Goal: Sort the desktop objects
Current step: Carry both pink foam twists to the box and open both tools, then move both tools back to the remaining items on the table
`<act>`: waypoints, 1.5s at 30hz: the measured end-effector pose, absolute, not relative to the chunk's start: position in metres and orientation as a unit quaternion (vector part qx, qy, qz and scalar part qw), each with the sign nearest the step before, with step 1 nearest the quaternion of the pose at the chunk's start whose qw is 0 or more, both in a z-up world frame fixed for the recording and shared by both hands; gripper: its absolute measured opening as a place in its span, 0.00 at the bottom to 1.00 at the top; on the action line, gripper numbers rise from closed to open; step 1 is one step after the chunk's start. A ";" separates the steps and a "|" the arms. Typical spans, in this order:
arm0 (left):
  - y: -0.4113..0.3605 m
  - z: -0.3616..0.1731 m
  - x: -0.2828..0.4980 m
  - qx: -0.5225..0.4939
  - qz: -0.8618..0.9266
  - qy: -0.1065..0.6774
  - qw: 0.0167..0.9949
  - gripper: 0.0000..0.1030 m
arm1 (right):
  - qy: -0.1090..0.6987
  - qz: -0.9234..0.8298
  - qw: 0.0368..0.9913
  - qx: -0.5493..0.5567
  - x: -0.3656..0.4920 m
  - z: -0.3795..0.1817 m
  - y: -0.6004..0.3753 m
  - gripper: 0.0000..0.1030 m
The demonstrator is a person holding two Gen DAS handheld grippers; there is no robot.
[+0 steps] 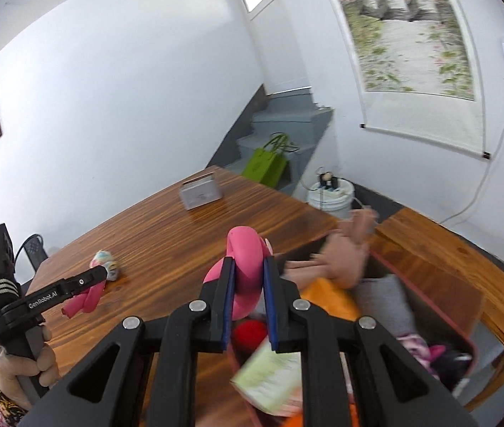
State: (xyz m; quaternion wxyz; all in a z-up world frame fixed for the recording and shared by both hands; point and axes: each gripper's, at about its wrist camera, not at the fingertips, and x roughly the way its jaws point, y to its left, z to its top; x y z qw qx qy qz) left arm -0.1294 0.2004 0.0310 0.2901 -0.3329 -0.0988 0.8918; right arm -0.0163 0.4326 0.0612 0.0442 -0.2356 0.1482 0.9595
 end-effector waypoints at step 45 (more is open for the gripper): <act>0.119 0.000 -0.147 -0.354 0.914 -0.109 0.168 0.57 | 0.139 0.960 -0.026 -0.242 -0.031 0.047 0.373 0.70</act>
